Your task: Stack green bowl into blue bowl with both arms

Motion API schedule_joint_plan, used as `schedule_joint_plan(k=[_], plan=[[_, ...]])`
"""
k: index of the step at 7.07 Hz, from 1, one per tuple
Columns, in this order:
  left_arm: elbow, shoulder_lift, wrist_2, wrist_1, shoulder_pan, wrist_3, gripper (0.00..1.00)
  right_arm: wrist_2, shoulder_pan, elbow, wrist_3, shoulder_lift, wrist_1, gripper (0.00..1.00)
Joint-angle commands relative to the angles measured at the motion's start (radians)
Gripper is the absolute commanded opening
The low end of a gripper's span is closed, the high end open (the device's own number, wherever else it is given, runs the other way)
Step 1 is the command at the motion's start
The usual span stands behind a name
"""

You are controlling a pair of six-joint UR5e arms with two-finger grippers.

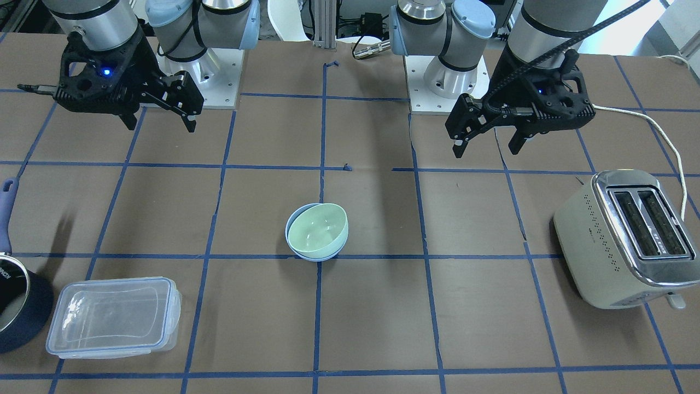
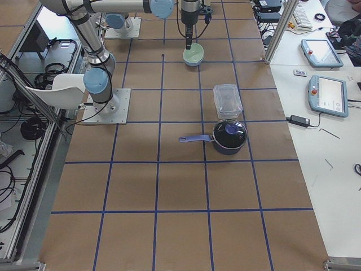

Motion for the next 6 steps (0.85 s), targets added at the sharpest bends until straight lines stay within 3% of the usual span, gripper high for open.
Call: schedule_joint_plan(k=[1, 6], plan=[[-0.002, 0.000, 0.000, 0.000, 0.000, 0.000, 1.00, -0.012, 0.000, 0.002, 0.001, -0.010, 0.036, 1.00], [-0.002, 0.002, 0.000, 0.000, 0.000, 0.000, 1.00, -0.015, 0.000, 0.001, 0.001, -0.015, 0.070, 1.00]])
